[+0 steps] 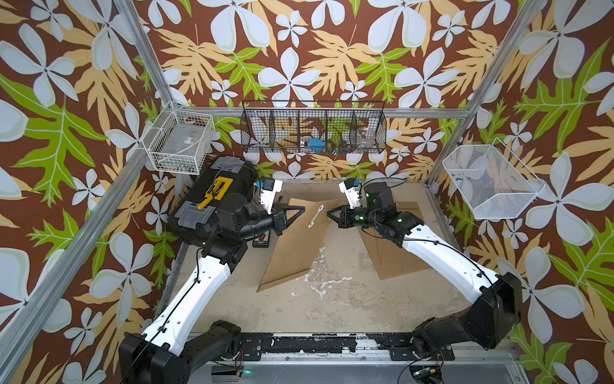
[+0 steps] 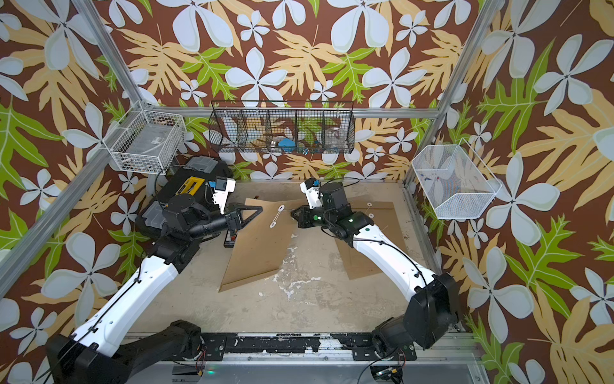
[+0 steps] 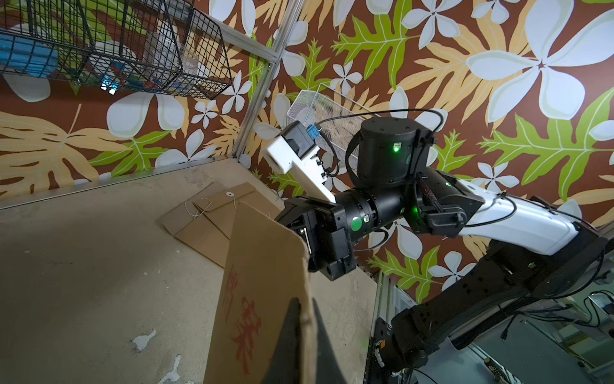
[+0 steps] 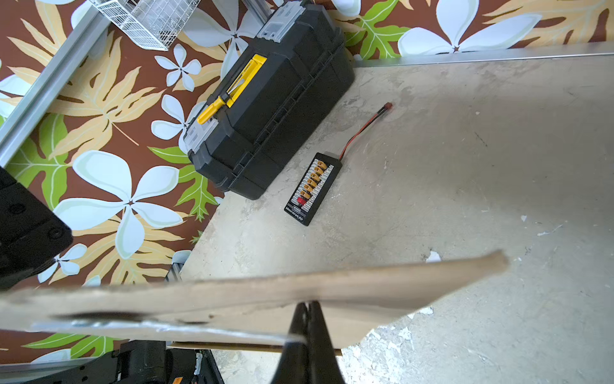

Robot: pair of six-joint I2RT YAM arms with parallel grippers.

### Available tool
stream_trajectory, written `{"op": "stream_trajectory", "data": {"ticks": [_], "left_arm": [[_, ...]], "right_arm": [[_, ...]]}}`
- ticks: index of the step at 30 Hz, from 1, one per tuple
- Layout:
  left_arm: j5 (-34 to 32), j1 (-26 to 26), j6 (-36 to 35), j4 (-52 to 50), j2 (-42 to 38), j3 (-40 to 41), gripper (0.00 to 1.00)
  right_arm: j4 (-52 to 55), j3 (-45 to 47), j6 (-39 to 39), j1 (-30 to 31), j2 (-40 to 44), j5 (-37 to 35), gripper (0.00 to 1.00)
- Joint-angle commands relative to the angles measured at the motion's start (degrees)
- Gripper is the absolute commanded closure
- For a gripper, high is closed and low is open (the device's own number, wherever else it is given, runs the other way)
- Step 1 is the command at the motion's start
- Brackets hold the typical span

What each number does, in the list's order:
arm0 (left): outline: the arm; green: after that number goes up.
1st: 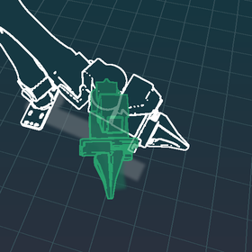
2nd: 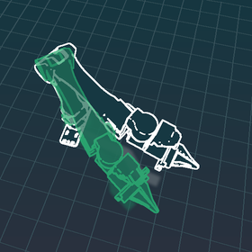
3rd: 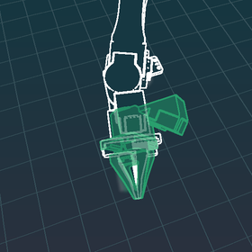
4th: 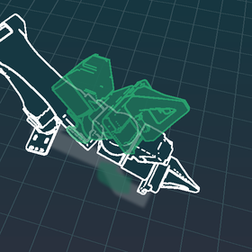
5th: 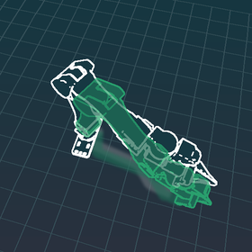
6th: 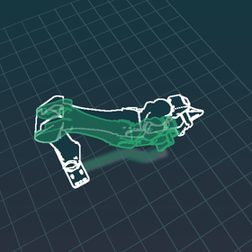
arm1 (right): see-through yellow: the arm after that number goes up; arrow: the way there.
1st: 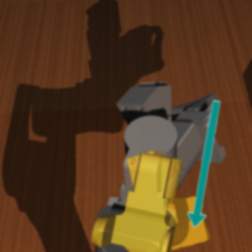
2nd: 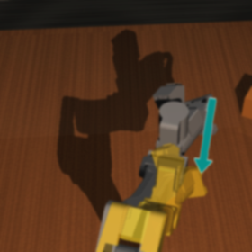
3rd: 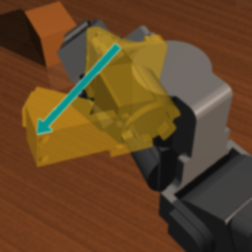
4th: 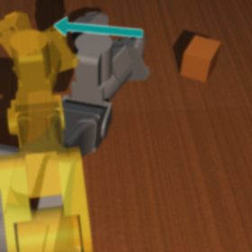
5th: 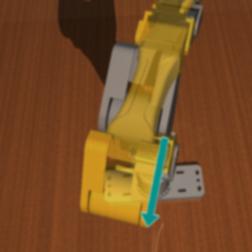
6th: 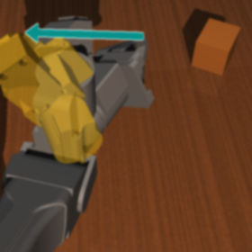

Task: Close the mouth of the file bag
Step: Close the file bag.

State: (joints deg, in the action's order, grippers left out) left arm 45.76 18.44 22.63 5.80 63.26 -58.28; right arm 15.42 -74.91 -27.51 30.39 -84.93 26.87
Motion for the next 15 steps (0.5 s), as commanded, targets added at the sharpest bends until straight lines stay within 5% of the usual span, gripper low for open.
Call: {"op": "stream_trajectory", "data": {"ticks": [1, 8, 15], "left_arm": [[0.78, -0.07, -3.92, -3.13, 0.19, -1.32, 1.00], [0.30, 0.01, -5.59, -4.86, 1.23, -2.77, 1.00], [0.32, -0.06, -1.75, -0.41, 1.43, -0.79, 1.00]], "right_arm": [[4.35, -2.14, 1.93, -0.11, -0.49, -1.00, 1.00], [11.48, -9.89, 2.89, -0.07, -1.81, -2.62, 1.00], [15.61, -16.32, 5.22, 2.69, -4.03, -11.37, 1.00]]}}
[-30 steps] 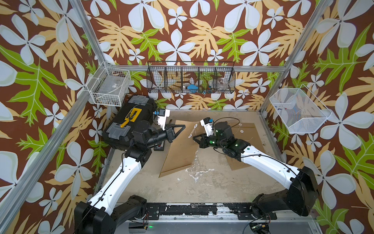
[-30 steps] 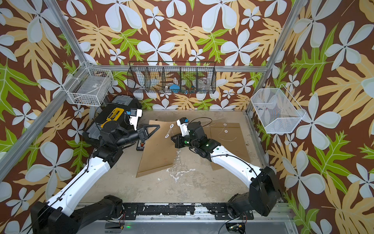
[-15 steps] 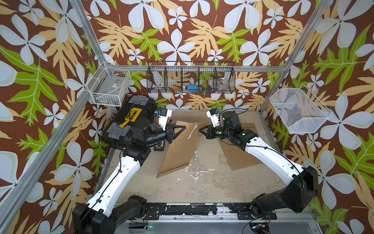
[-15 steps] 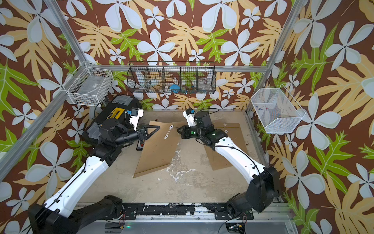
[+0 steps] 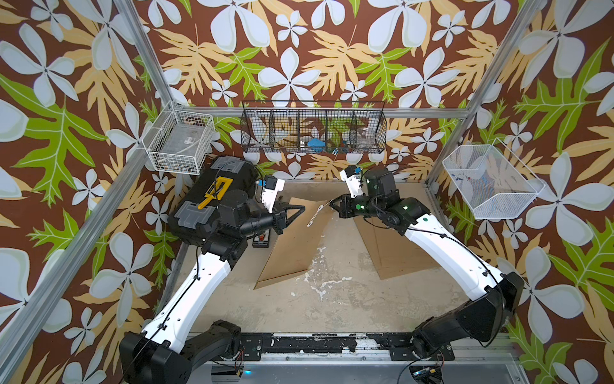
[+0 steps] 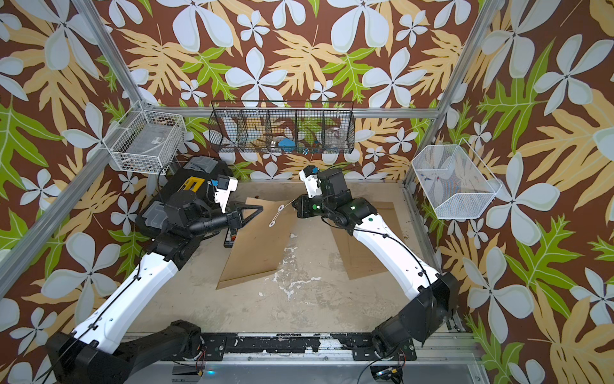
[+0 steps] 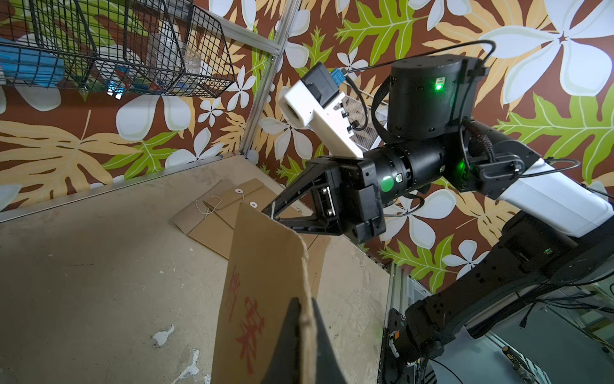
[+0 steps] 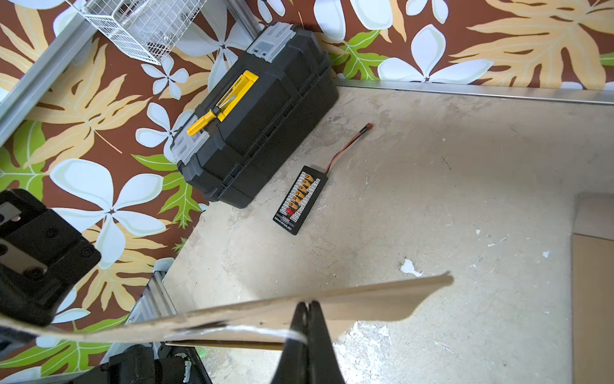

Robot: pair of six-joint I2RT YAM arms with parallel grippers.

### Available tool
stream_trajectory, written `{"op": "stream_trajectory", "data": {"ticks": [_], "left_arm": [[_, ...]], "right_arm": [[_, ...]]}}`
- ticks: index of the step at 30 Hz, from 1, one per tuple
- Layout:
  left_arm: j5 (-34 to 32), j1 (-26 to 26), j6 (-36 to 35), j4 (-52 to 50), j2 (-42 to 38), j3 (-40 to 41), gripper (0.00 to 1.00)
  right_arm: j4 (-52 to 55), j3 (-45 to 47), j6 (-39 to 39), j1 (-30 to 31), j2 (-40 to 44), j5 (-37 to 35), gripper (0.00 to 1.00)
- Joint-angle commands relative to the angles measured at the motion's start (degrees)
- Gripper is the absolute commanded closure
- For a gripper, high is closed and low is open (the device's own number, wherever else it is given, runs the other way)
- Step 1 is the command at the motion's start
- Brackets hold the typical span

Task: Close the mouth of the file bag
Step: Close the file bag.

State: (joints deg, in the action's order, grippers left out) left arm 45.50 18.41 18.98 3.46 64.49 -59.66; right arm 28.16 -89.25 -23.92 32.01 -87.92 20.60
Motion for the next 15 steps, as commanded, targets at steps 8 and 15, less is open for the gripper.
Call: {"op": "stream_trajectory", "data": {"ticks": [8, 15], "left_arm": [[-1.81, 0.04, 5.95, 5.06, 0.03, 1.98, 1.00], [-2.90, 0.08, 7.71, 6.85, -0.06, 3.14, 1.00]], "right_arm": [[8.71, -10.87, 3.71, 6.15, -4.75, -14.53, 1.00], [10.02, -12.12, 3.09, 8.49, -4.54, -13.35, 1.00]]}}
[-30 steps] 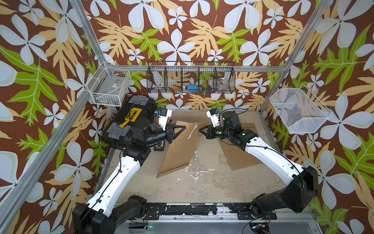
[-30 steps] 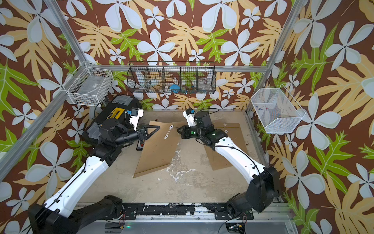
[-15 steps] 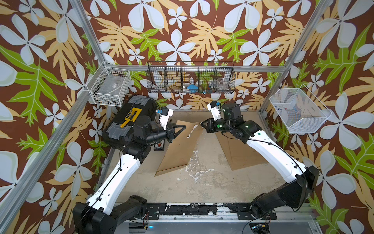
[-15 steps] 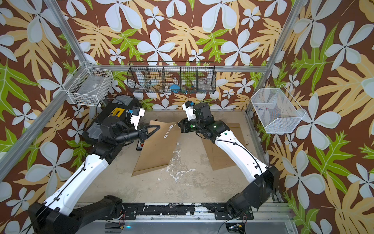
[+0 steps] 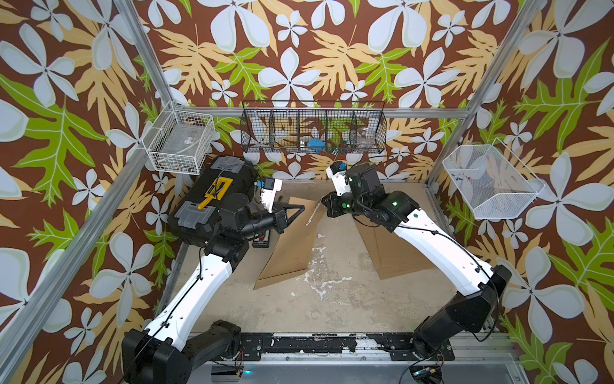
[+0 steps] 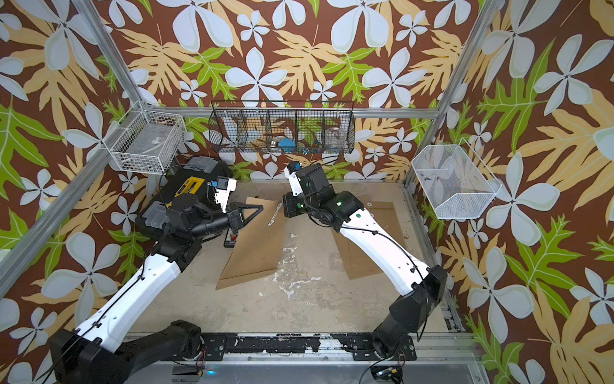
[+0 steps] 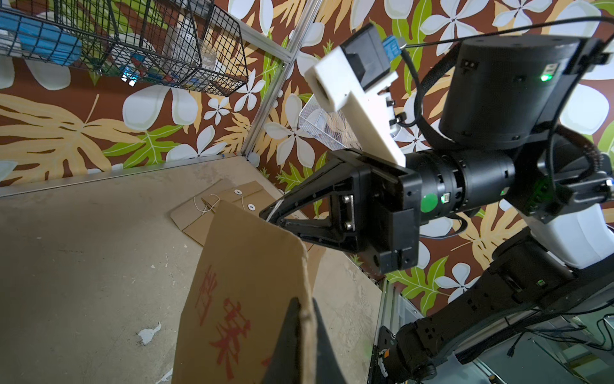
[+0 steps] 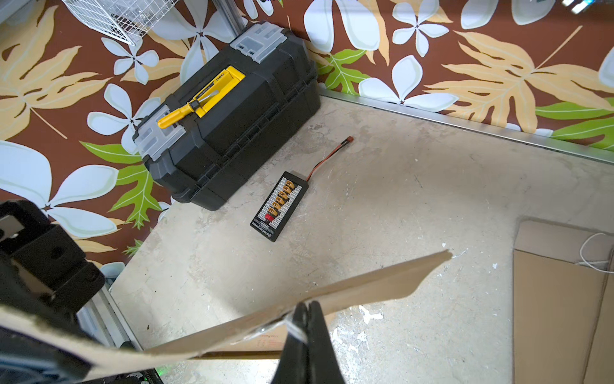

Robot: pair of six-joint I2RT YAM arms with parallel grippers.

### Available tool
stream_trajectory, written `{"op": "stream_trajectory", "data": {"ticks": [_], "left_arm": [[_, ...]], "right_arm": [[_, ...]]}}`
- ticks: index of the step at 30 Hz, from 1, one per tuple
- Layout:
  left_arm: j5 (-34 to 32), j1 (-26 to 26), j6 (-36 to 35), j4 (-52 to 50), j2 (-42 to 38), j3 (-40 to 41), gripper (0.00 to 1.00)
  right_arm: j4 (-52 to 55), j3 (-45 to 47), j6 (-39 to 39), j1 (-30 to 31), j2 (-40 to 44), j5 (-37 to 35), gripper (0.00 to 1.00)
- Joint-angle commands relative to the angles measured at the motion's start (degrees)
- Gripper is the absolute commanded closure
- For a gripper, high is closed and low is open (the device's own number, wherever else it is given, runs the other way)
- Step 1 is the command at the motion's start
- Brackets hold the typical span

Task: Close the mouth of the file bag
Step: Close the file bag.

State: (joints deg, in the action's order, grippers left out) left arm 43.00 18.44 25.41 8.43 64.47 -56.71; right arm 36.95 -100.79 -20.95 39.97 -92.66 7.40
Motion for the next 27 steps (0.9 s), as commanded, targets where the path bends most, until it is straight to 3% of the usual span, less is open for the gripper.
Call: {"op": "stream_trajectory", "data": {"ticks": [1, 7, 14, 23, 27], "left_arm": [[-0.33, 0.04, 1.52, 2.17, 0.03, 0.19, 1.00], [-0.09, 0.11, 2.02, 2.69, 0.31, 0.27, 1.00], [-0.11, 0.45, 2.78, 3.45, -0.01, 1.09, 1.00], [0.05, 0.37, 2.91, 3.63, 0.40, 0.56, 1.00], [0.06, 0.40, 2.74, 3.62, 0.40, -0.04, 1.00]], "right_arm": [[1.36, -0.78, 0.16, 0.76, 0.15, 0.07, 1.00], [2.36, -3.38, 0.06, 1.52, -0.33, 1.80, 1.00], [0.14, -3.07, -1.87, 2.16, -1.07, 8.49, 1.00], [-7.10, 4.93, -5.02, 2.27, -0.77, 17.97, 1.00], [-10.18, 9.37, -5.17, 1.63, 0.11, 18.83, 1.00]]}}
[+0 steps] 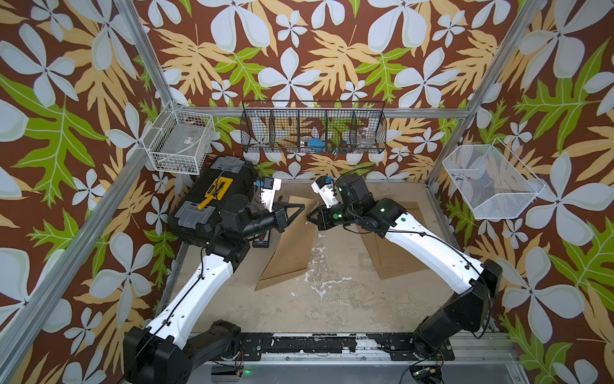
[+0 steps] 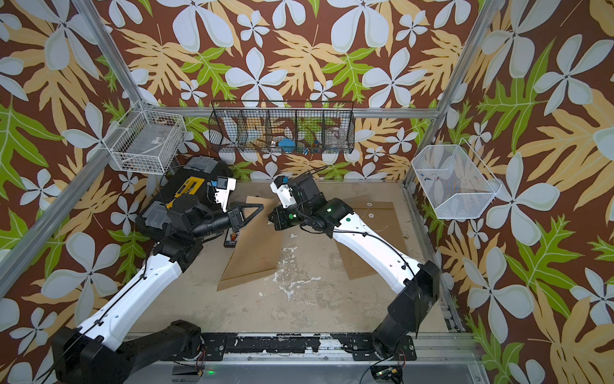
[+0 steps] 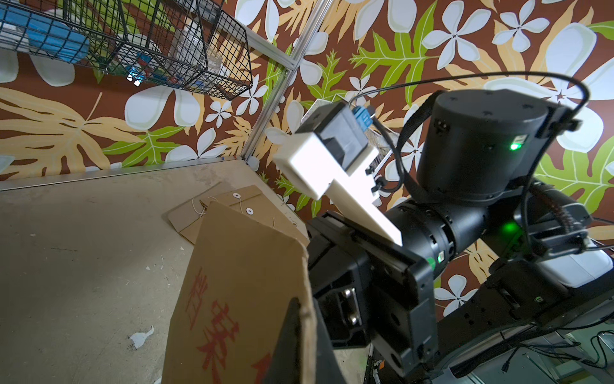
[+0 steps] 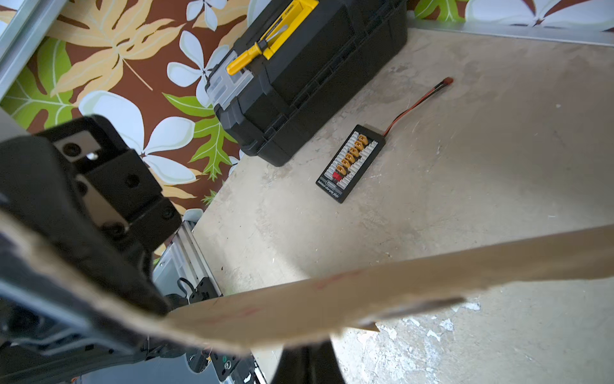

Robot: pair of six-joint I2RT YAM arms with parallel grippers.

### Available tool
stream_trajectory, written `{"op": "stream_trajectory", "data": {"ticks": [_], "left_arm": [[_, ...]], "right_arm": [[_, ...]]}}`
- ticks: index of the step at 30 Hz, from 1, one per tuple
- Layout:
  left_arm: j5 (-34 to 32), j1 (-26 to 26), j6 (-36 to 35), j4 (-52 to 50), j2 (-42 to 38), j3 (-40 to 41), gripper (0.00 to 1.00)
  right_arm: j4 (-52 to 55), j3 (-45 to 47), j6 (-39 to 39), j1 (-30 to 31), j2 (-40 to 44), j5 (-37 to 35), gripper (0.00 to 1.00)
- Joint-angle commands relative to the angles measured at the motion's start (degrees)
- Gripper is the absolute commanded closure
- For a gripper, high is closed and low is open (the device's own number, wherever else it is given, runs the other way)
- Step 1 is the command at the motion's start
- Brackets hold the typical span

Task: Close the mouth of the file bag
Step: Close the file bag.

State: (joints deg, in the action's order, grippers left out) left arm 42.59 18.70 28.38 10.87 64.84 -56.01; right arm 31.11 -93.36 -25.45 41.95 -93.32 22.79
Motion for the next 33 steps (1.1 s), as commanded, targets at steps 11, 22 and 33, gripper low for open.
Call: {"op": "stream_trajectory", "data": {"ticks": [11, 22, 33], "left_arm": [[0.74, 0.15, -0.70, 0.77, 0.25, -1.03, 1.00], [0.57, 0.12, -1.09, 0.24, 0.60, -1.26, 1.00], [0.65, 0.12, -0.64, 0.40, 0.51, -1.23, 1.00]], "right_arm": [[-15.64, 14.38, -3.30, -3.40, 6.43, 5.05, 0.93], [-22.31, 22.82, -6.96, -6.77, 11.22, 8.94, 0.83], [-23.69, 22.48, -7.59, -6.89, 10.61, 10.35, 0.77]]}}
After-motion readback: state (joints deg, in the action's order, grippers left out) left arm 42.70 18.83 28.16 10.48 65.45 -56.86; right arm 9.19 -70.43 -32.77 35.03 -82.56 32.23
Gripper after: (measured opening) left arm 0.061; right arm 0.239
